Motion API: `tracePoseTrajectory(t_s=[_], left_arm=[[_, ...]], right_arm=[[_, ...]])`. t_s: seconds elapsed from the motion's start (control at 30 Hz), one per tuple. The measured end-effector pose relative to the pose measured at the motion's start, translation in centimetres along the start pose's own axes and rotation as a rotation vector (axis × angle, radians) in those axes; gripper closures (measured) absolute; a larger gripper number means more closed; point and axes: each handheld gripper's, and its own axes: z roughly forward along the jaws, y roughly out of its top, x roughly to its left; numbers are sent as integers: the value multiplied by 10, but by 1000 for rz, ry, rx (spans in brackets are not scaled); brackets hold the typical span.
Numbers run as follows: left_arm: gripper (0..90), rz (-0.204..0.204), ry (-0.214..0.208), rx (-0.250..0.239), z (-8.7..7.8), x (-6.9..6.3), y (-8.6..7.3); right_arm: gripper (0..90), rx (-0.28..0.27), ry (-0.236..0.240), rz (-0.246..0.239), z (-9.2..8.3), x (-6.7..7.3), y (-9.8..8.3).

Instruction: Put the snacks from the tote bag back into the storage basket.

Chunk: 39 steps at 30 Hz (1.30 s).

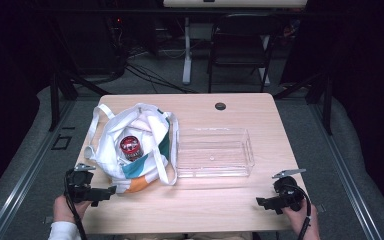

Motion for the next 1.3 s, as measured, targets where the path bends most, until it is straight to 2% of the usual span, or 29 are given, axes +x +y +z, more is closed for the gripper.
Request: tracePoseTrajectory(t_s=[0.27,0.47,0.6,0.7,0.9,1.0,1.17,1.3], left_arm=[[3,-3,9,-3,1,2,1],[3,3,22,-7,2,2,2],[5,25,42,-1,0,2,4],[6,7,47,-28,-4,5,2],[6,5,50,-51,-11,6,0],[6,14,60,-53,-14,2,4],[3,36,66,-65,-15,-4,17],[3,38,56,-77,-17,-9,25]], right_arm=[[113,-4,2,4,0,0,0],[113,-9,20,8,2,2,0],[117,-16,37,32,0,-1,-2],[119,-35,42,48,0,0,-1],[119,-9,29,9,2,3,3],[121,-1,29,1,3,3,3],[123,1,27,15,0,0,-2],[123,2,18,18,0,0,-4]])
